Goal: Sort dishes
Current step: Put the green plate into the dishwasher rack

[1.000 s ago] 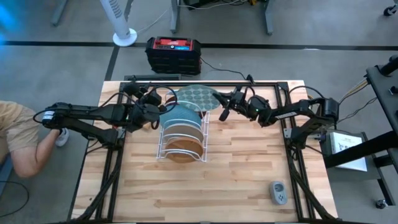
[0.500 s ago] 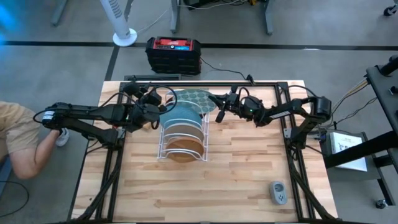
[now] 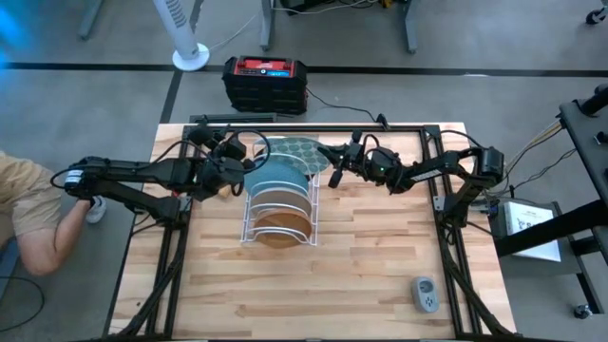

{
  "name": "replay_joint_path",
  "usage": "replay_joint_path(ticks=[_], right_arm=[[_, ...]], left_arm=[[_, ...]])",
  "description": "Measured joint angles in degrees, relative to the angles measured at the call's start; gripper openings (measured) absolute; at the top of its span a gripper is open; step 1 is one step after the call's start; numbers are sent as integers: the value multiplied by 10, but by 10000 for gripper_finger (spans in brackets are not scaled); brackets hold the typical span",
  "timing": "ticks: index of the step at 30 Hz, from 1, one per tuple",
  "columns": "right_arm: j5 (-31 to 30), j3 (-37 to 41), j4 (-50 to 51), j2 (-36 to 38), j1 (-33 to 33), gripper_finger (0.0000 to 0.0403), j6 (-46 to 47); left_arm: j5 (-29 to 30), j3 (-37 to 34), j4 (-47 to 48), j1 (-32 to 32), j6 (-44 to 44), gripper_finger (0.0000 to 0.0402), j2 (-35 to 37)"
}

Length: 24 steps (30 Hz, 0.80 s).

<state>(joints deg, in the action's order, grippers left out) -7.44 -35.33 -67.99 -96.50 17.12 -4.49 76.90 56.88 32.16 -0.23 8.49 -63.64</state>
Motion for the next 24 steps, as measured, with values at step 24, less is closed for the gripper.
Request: replay_joint_path(ticks=[24], right_arm=[[0,0,17,-20,-1,0,-1]], left_arm=[[0,0,0,0,-2,113,0]])
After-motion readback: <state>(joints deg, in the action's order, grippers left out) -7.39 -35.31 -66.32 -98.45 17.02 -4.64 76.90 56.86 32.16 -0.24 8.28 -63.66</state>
